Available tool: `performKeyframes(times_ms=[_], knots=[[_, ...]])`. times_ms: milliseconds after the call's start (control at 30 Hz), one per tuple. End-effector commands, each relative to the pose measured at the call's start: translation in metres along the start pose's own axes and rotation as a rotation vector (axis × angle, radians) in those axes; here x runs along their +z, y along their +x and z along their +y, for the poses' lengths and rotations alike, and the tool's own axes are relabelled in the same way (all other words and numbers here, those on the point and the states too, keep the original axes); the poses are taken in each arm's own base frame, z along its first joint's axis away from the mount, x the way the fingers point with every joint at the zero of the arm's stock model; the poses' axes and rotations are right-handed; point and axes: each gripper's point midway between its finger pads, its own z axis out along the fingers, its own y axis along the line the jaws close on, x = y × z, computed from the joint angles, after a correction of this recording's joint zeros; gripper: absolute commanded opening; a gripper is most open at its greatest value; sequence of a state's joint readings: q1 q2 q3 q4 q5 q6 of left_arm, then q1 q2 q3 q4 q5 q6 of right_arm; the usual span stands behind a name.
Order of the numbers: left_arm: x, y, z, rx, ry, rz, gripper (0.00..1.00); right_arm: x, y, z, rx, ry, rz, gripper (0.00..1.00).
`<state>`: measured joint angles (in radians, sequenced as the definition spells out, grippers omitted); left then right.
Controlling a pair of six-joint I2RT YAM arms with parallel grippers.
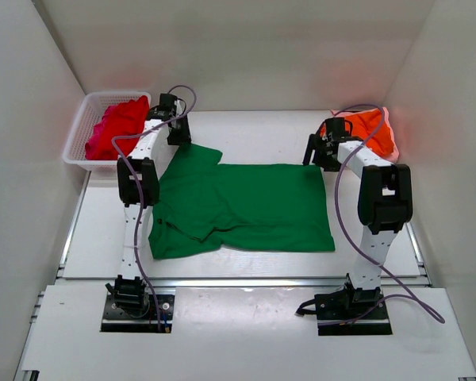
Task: Fold and stack the t-shirts
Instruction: Grap the side of the flattened tshirt furthest away from the robot with both arms, then fold the other side of the tshirt into a rectangle
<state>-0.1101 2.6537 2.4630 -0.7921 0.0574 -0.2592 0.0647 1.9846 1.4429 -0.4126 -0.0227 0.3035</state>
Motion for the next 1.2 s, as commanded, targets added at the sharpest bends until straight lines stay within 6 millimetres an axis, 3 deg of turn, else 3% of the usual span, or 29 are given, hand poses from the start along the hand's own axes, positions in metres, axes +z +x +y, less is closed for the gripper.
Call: performKeyframes(times_ms=[0, 100, 167, 333, 400, 567, 700, 833, 867, 900, 1167], knots=[[-0.012, 0.023, -0.010, 0.038, 0.039, 0.101, 0.48, 0.003, -0.015, 0.003, -0.004, 0.004, -0.038, 0.71], [-0.013, 0.032, -0.014, 0.043, 0.061, 0.123, 0.13, 0.009, -0.015, 0.000, 0.015, 0.013, -0.024, 0.72], [-0.015, 0.034, -0.016, 0.030, 0.075, 0.129, 0.00, 0.015, -0.012, 0.001, 0.008, 0.018, -0.006, 0.70], [-0.027, 0.031, -0.017, 0.014, 0.102, 0.129, 0.00, 0.030, -0.015, -0.008, 0.005, 0.098, -0.001, 0.65], [-0.036, 0.023, -0.017, 0.011, 0.114, 0.113, 0.00, 0.037, -0.015, -0.010, 0.007, 0.098, 0.010, 0.57], [-0.061, 0.004, -0.019, -0.017, 0.146, 0.071, 0.00, 0.039, -0.015, -0.006, -0.016, 0.076, 0.020, 0.12], [-0.098, -0.019, -0.021, -0.004, 0.161, -0.009, 0.00, 0.031, -0.026, -0.004, -0.051, 0.053, -0.023, 0.00], [-0.134, -0.017, -0.022, -0.006, 0.190, -0.061, 0.00, 0.022, -0.033, -0.002, -0.081, 0.015, -0.069, 0.00], [-0.129, 0.002, -0.017, -0.017, 0.183, -0.021, 0.00, 0.017, -0.041, 0.003, -0.096, -0.021, -0.098, 0.00], [-0.149, -0.011, -0.018, -0.013, 0.198, -0.083, 0.00, 0.017, -0.037, -0.003, -0.094, -0.022, -0.095, 0.00], [-0.195, 0.044, -0.024, -0.001, 0.227, -0.032, 0.00, -0.016, -0.030, 0.005, -0.131, -0.103, -0.122, 0.00]])
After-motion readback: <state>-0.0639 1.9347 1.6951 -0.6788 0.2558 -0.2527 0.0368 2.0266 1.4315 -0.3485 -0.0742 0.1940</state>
